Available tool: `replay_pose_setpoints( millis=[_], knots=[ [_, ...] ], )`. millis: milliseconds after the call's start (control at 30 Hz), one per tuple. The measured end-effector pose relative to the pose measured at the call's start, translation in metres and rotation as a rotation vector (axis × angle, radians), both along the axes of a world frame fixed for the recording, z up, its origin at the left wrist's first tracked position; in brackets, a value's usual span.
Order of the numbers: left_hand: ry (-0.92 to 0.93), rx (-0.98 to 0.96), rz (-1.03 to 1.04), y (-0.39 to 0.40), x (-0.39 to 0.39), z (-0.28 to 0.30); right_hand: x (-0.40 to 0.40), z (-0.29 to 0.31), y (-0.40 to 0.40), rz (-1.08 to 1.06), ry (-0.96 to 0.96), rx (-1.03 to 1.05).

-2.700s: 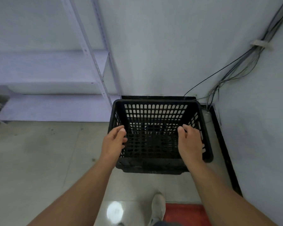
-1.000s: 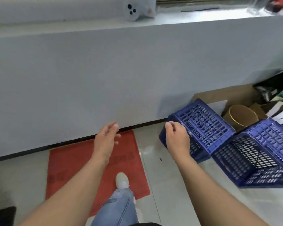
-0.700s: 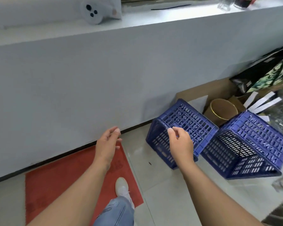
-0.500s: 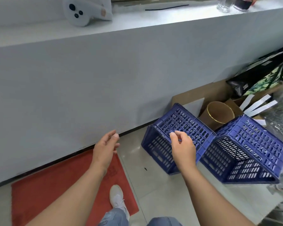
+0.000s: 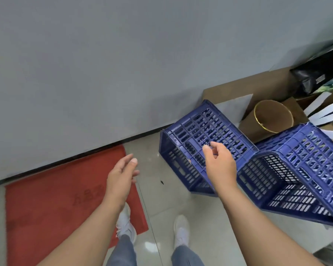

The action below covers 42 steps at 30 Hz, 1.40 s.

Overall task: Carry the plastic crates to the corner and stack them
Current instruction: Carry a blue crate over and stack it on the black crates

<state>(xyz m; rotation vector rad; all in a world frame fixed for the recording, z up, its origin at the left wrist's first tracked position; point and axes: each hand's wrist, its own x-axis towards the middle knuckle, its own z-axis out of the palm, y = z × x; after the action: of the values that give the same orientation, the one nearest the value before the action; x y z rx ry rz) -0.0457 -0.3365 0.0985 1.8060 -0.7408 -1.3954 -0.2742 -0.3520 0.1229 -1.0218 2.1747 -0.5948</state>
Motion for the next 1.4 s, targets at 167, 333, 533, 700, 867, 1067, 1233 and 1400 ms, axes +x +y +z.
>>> replay_pose_setpoints(
  millis=[167, 333, 533, 700, 867, 1067, 1233, 1400],
  knots=[
    [-0.004, 0.059, 0.033, 0.013, -0.024, -0.055, -0.026, -0.043, -0.015, 0.127, 0.060, 0.080],
    [0.000, 0.097, 0.070, 0.015, -0.026, -0.111, -0.022, -0.097, -0.030, 0.324, 0.154, 0.264],
    [0.009, 0.160, 0.105, 0.027, -0.020, -0.180, -0.009, -0.149, -0.043, 0.373, 0.303, 0.324],
    [0.025, 0.190, 0.114, 0.030, -0.022, -0.223, -0.007, -0.172, -0.043, 0.315, 0.421, 0.211],
    [0.055, 0.206, 0.135, 0.024, -0.030, -0.240, -0.007, -0.176, -0.039, 0.359, 0.461, 0.178],
    [0.065, 0.212, 0.139, 0.019, -0.036, -0.247, 0.011, -0.190, -0.028, 0.452, 0.437, 0.274],
    [0.054, 0.214, 0.119, 0.019, -0.039, -0.252, 0.015, -0.205, -0.028, 0.376, 0.455, 0.195],
    [0.044, 0.222, 0.120, 0.021, -0.036, -0.262, 0.008, -0.206, -0.028, 0.395, 0.494, 0.100]
  ],
)
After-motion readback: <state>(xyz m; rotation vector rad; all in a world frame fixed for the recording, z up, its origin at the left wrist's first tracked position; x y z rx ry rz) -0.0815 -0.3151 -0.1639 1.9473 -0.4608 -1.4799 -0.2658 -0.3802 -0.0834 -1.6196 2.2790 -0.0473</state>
